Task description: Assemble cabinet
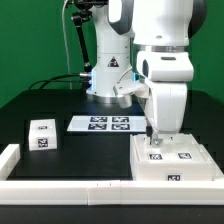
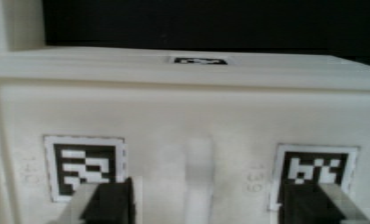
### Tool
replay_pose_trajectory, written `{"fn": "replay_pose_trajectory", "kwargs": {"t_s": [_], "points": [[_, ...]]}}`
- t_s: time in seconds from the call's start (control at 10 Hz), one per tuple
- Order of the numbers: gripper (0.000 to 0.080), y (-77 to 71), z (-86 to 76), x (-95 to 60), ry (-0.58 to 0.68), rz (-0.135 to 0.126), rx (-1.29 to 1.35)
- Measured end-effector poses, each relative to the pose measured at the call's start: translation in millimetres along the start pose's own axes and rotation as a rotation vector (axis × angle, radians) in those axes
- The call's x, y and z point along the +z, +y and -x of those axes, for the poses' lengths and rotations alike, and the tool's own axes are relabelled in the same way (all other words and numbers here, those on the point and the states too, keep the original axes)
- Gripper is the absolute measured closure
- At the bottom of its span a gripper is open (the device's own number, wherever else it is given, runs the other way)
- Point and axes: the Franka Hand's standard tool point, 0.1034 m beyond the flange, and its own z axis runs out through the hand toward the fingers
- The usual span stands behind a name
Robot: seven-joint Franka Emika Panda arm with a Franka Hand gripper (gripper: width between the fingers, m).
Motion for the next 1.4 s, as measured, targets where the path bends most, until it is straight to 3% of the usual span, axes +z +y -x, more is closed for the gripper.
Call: {"fn": "replay_pose_trajectory", "kwargs": {"t_s": [0.1, 0.2, 0.3, 0.5, 0.7, 0.8, 1.4], "points": [[0.0133, -4.8, 0.8, -4.2, 0.001, 0.013, 0.007], [0.0133, -11.2, 1.3, -10.2, 0.003, 0.035, 0.028], [0.0027, -20.6, -0.4, -15.4, 0.008, 0.055, 0.068], [0.0008, -48.0, -7.9, -26.6, 0.036, 0.112, 0.204], [0.0001, -74.5, -27.1, -28.1, 0.066, 0.126, 0.355], [0.0002, -79.6, -28.6, -25.5, 0.067, 0.119, 0.349], [0.0002, -78.8, -28.0, -25.0, 0.07, 0.119, 0.374]]}}
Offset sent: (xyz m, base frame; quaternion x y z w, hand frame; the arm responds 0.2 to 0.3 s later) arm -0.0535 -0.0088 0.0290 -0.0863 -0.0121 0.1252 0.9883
